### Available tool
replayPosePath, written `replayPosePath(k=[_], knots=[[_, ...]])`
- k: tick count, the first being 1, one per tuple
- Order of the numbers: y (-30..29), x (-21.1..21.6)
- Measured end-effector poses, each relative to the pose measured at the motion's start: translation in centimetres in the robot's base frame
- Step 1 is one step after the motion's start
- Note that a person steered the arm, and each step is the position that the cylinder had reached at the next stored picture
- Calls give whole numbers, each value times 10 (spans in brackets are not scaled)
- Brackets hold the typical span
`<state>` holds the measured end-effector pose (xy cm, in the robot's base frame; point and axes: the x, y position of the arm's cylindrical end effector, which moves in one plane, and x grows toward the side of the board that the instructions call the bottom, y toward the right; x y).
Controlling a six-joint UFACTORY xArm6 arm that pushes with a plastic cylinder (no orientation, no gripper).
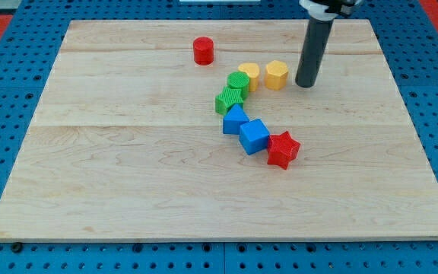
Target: Slide the red circle down a bit
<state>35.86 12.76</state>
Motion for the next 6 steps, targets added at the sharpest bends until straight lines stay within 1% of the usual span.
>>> replayPosePath(k=[1, 2, 3, 4, 5, 6], knots=[[-16, 0], [-17, 2], [-7, 19], [21, 25], [54, -36], [58, -111]])
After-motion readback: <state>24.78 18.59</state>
